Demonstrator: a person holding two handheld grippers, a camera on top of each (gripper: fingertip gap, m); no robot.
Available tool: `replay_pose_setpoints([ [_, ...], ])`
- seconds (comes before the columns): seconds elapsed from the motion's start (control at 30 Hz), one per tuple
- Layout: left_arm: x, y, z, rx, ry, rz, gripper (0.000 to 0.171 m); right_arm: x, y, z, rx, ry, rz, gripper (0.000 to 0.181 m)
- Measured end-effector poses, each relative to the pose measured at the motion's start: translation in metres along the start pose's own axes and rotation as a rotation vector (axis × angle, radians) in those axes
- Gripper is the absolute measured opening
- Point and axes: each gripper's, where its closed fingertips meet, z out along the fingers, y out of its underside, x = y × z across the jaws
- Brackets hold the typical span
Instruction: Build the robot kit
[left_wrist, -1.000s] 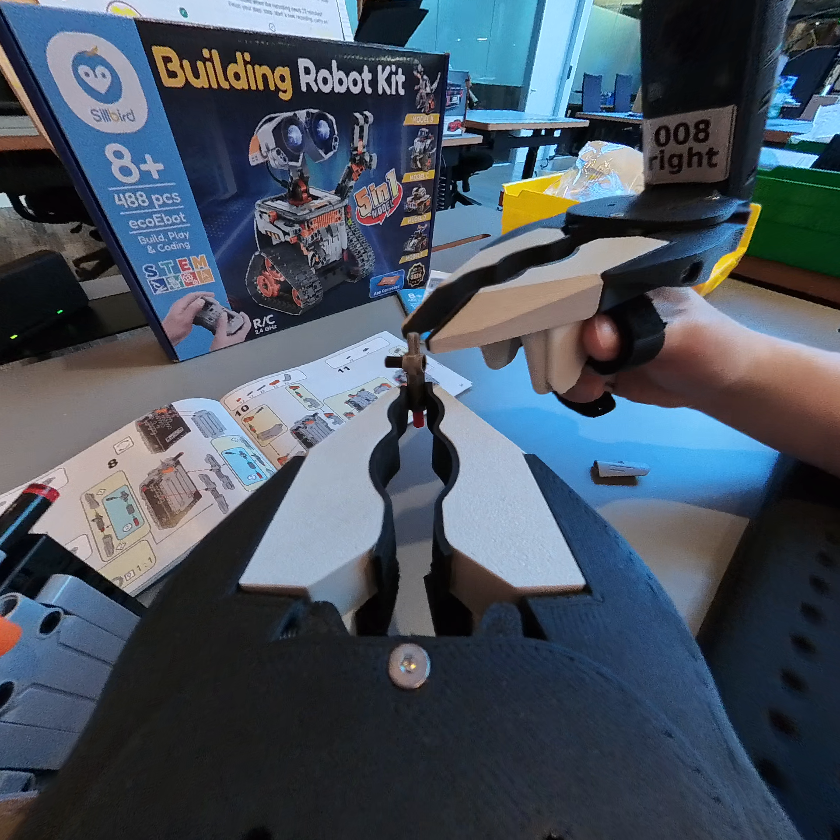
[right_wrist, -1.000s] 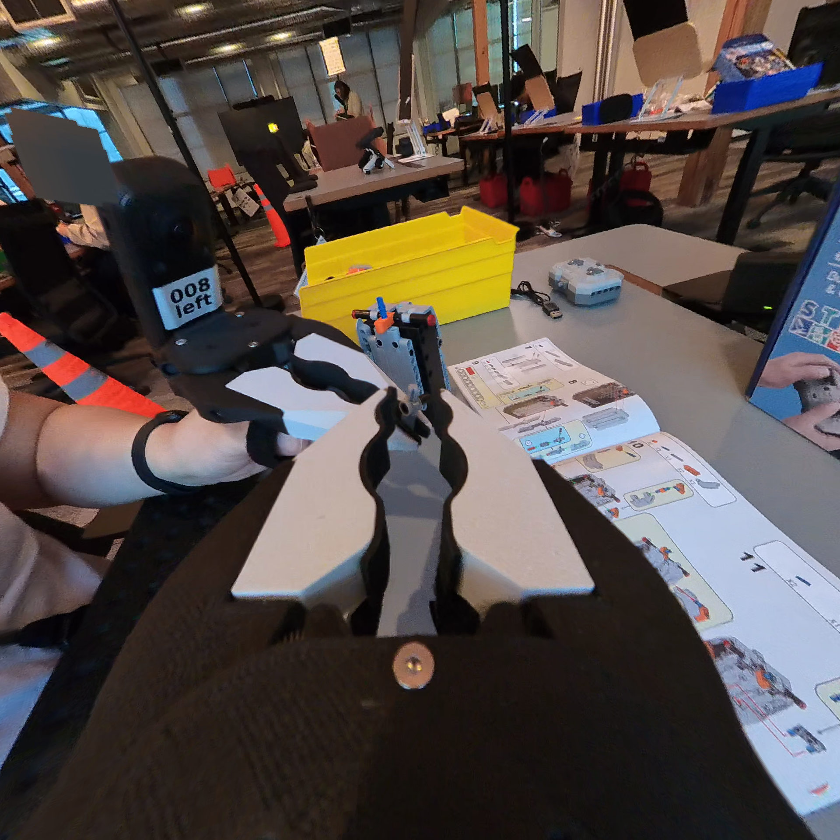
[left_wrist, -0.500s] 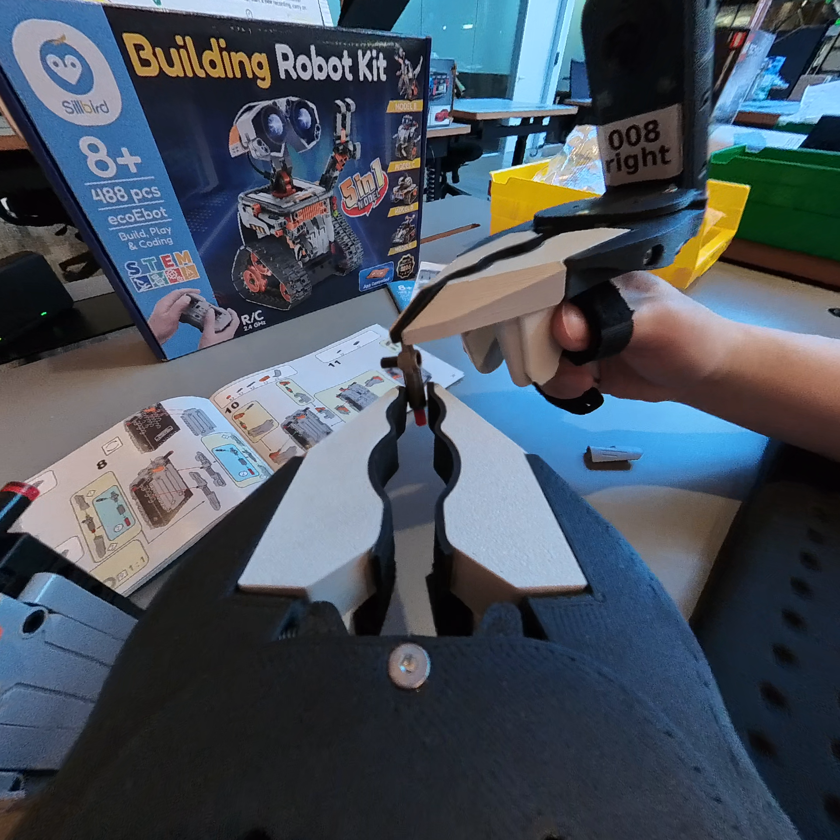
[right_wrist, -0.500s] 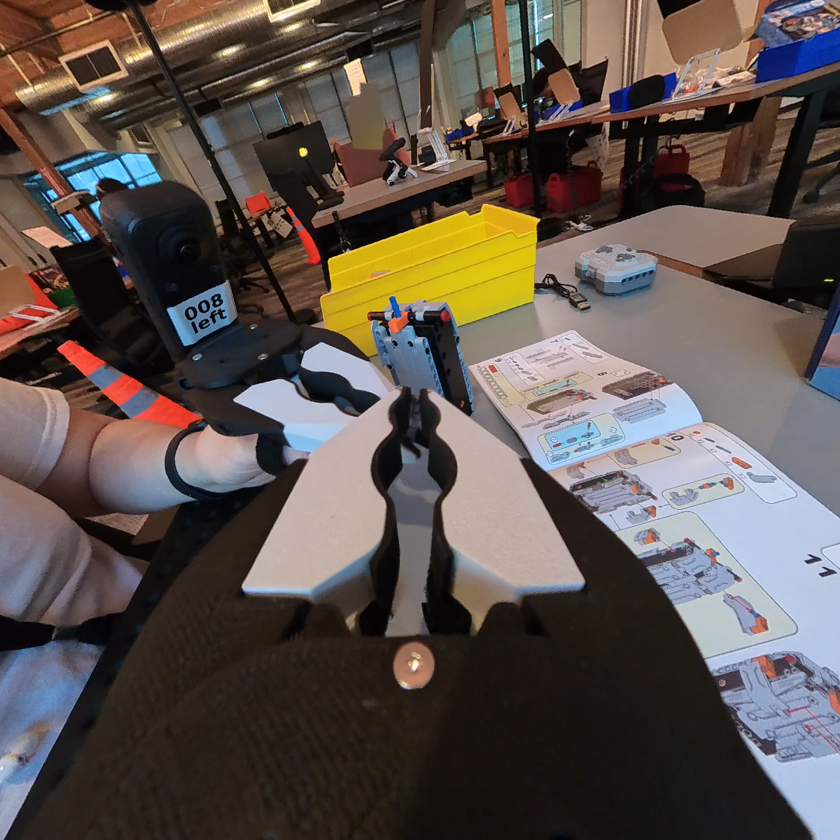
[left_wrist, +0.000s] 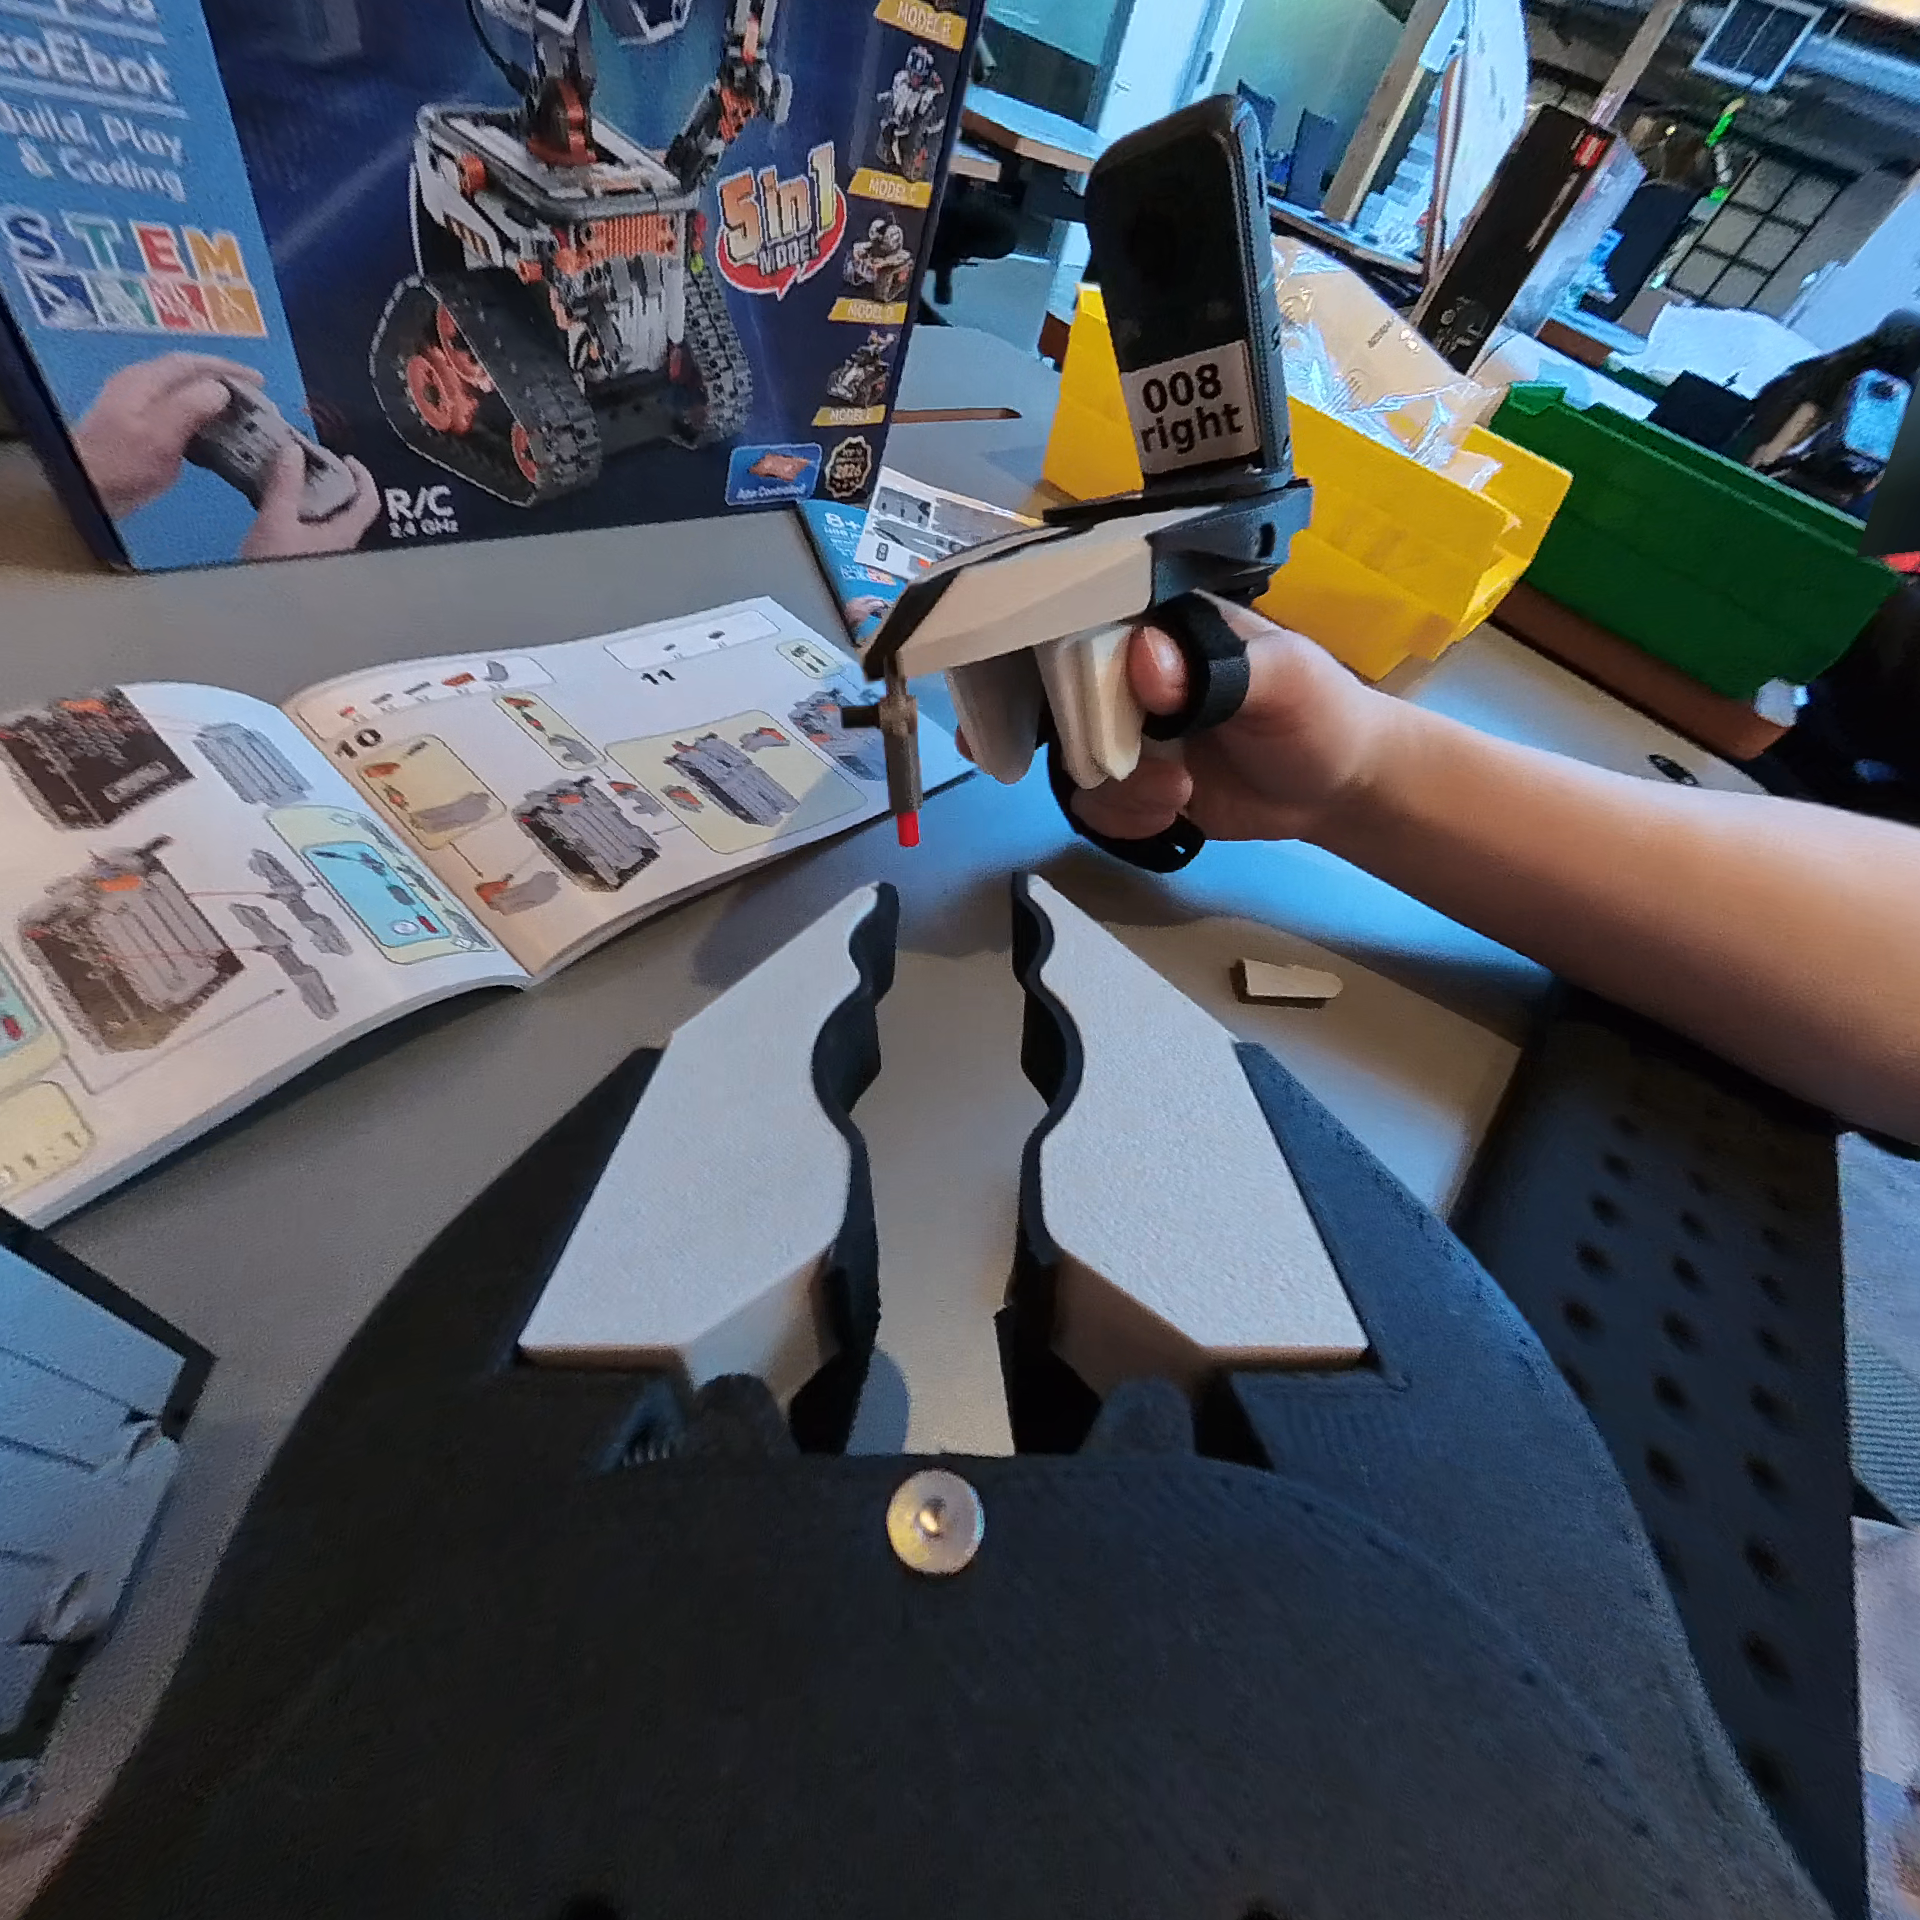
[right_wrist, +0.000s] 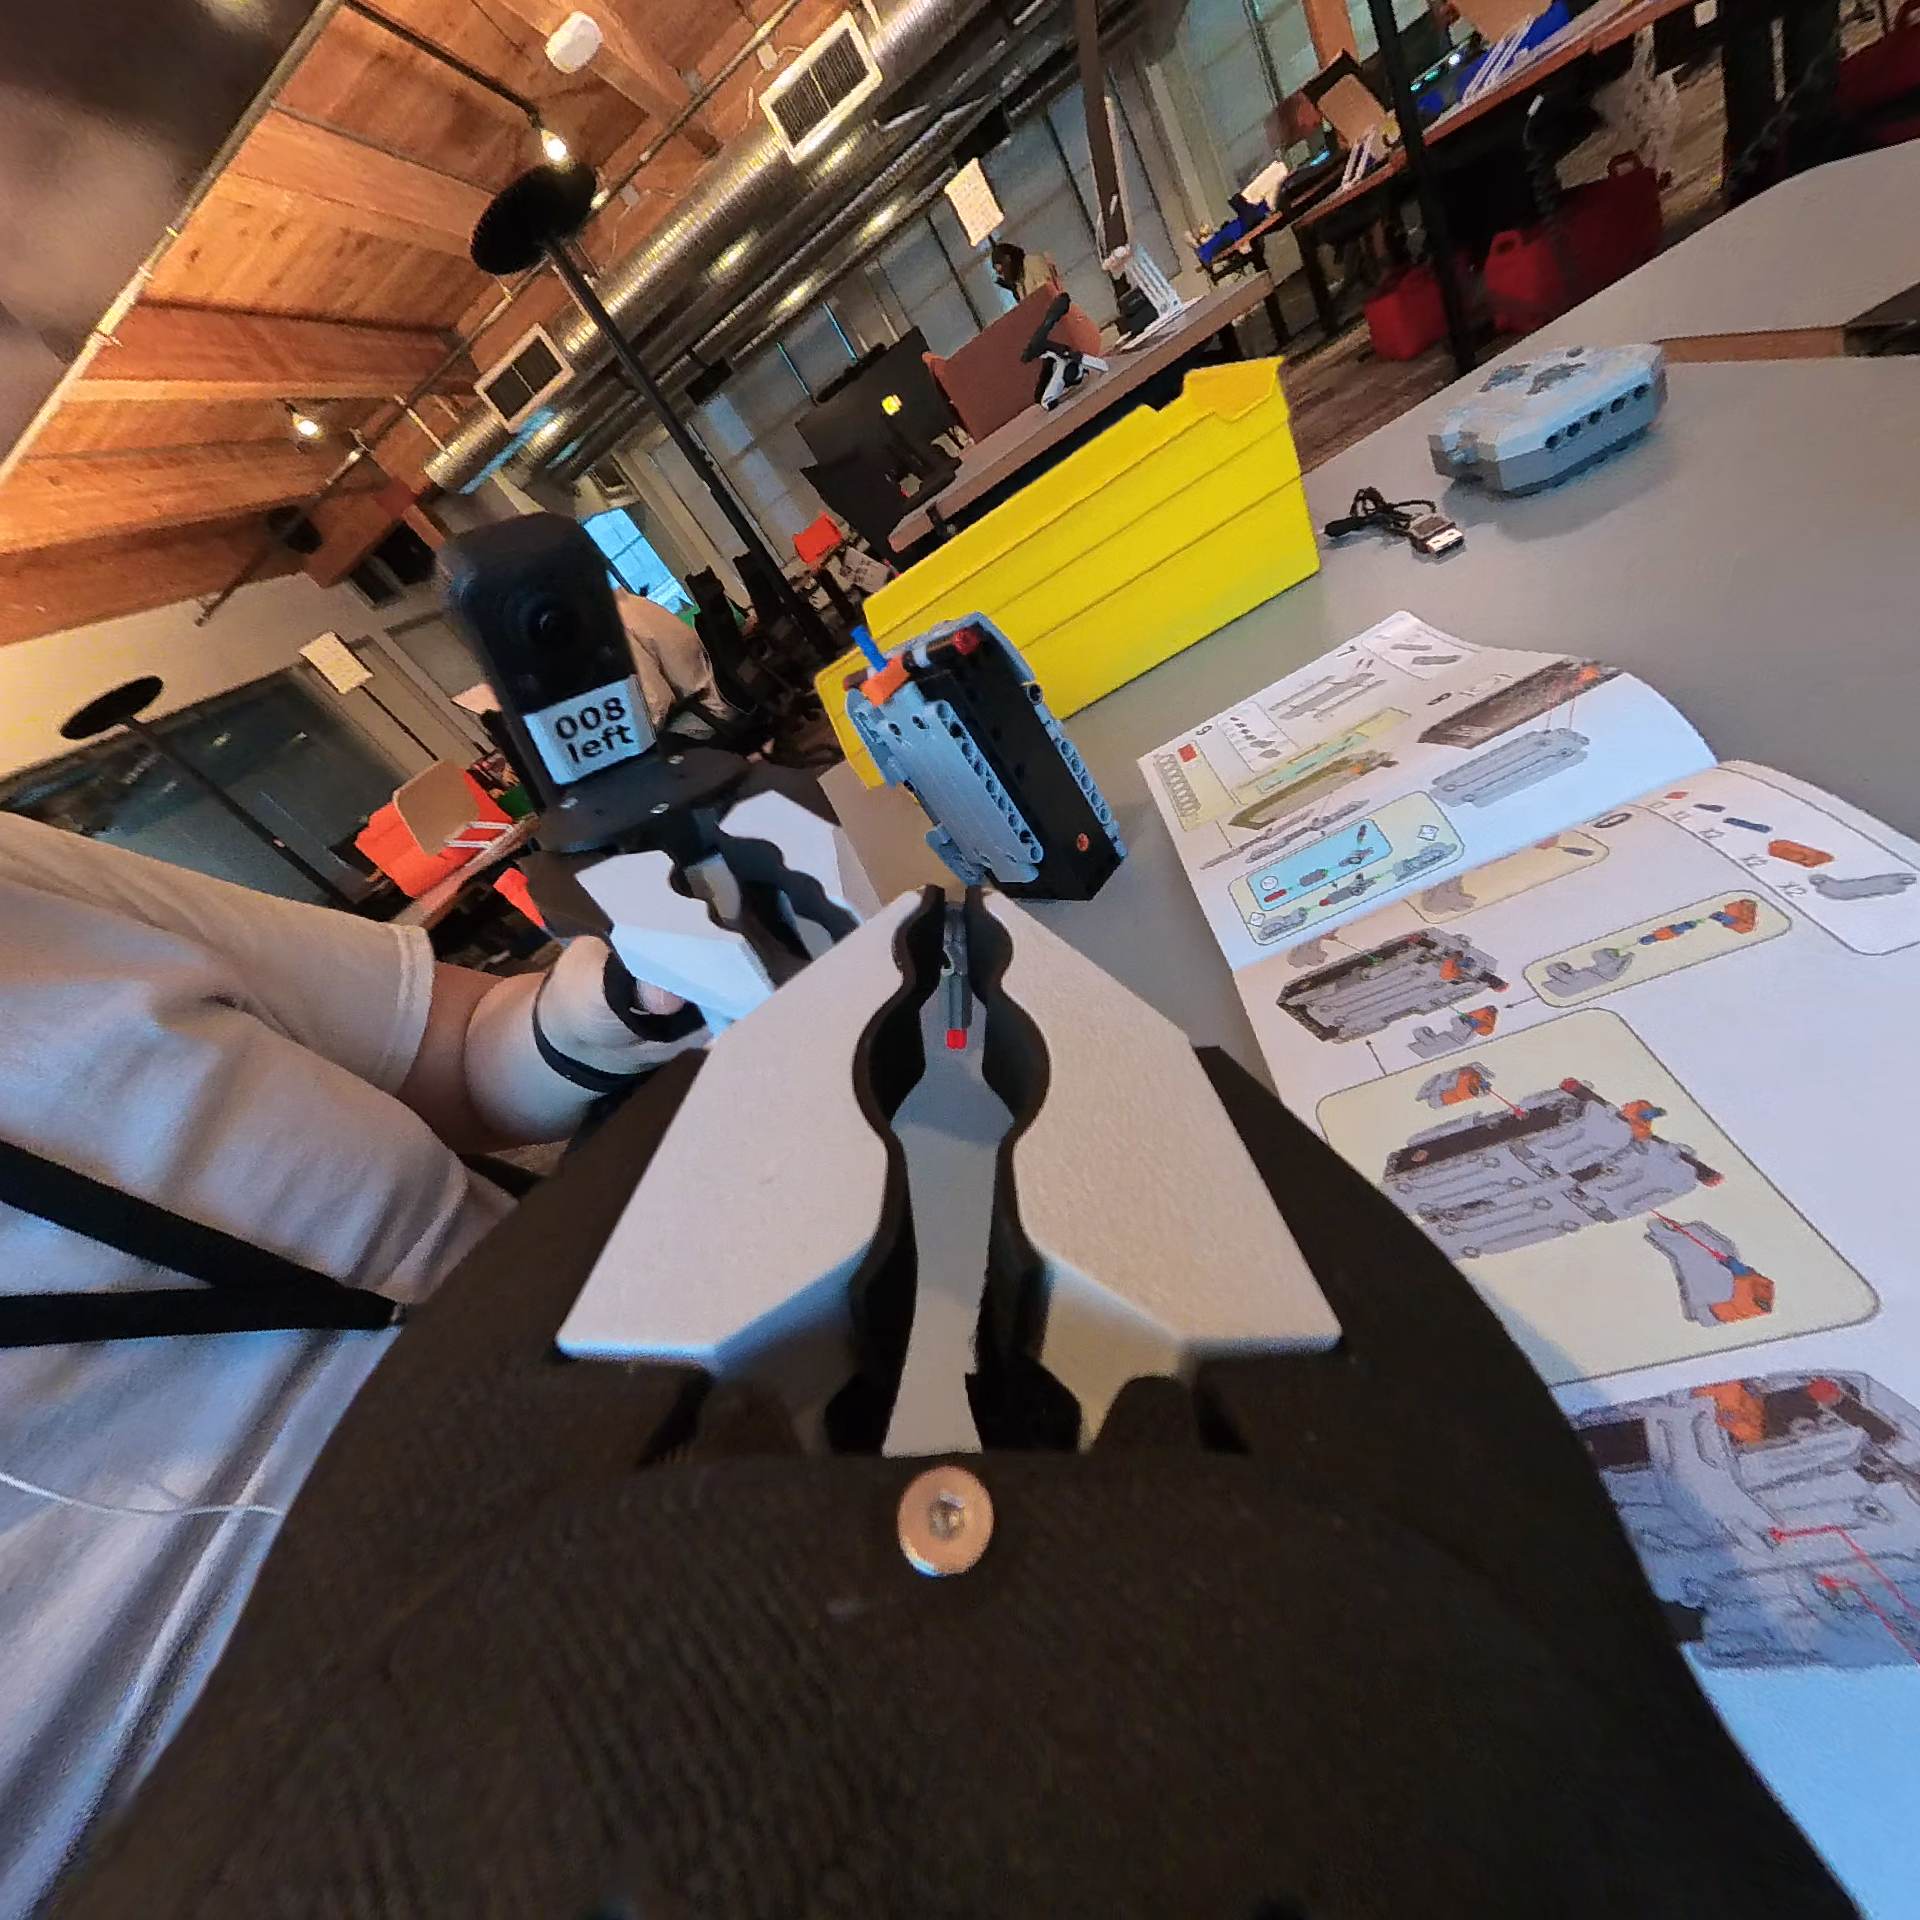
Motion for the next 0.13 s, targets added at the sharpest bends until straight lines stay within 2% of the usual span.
replay_pose_setpoints([
  [0.13, 0.0003, 0.0012, 0.0014, -0.003, 0.024, -0.036, 0.020, -0.0077, -0.0065, -0.0025, 0.039, -0.063, 0.024, 0.001],
])
